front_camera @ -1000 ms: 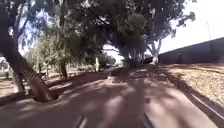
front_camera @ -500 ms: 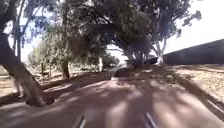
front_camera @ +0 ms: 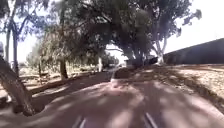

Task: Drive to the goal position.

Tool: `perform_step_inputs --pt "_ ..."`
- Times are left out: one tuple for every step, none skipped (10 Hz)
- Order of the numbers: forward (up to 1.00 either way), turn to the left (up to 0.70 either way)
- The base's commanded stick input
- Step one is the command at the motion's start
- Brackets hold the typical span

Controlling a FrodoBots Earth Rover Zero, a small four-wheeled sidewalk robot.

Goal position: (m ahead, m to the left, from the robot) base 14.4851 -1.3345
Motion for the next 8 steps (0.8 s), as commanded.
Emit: perform_step_inputs --pt "0.66 0.0" --pt "0.66 0.0" --pt "0.66 0.01" --pt "0.66 0.02" --pt "0.66 0.33" --pt "0.66 0.33" --pt "0.66 0.33" --pt "0.66 0.33"
